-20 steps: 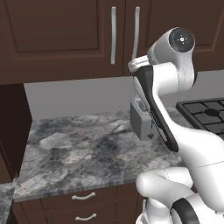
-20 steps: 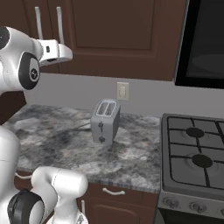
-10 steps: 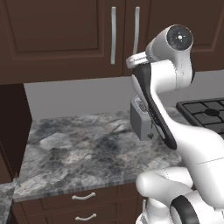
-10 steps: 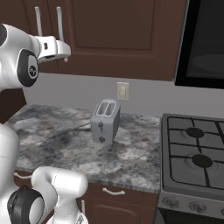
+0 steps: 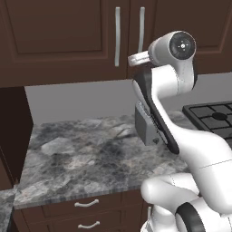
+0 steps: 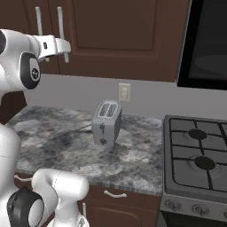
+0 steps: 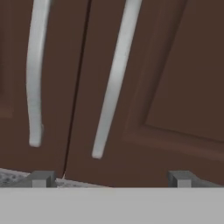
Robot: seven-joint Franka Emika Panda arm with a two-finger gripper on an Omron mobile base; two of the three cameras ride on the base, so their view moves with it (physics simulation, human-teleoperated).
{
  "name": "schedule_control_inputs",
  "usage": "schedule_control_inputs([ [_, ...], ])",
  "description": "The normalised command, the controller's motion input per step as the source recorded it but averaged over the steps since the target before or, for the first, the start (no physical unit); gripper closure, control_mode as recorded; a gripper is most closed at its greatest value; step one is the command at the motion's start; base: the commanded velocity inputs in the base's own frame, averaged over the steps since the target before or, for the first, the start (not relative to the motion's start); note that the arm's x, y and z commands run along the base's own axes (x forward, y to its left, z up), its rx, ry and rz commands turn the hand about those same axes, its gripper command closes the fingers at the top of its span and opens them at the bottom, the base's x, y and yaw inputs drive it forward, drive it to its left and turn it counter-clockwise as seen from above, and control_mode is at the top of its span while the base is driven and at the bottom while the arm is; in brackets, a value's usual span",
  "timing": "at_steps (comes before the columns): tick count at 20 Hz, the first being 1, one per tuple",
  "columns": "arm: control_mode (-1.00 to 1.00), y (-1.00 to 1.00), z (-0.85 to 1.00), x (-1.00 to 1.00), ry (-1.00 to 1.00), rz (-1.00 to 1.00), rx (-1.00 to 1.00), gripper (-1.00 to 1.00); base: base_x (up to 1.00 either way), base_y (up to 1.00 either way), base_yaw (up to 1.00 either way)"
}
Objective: Open the cabinet, pick the kettle from the cabinet, and place it in the sink.
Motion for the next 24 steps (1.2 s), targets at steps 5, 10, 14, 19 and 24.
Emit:
schedule_control_inputs([
  [5, -1.00, 0.00, 0.07, 0.17, -0.07, 0.00, 0.00, -1.00, 0.00, 0.00, 0.00],
  [10, -1.00, 0.00, 0.07, 0.24, 0.00, 0.00, 0.00, -1.00, 0.00, 0.00, 0.00],
  [14, -1.00, 0.00, 0.08, 0.25, 0.00, 0.00, 0.02, -1.00, 0.00, 0.00, 0.00],
  [19, -1.00, 0.00, 0.05, 0.23, 0.00, 0.00, 0.04, -1.00, 0.00, 0.00, 0.00],
  [24, -1.00, 0.00, 0.01, 0.22, 0.00, 0.00, 0.06, -1.00, 0.00, 0.00, 0.00],
])
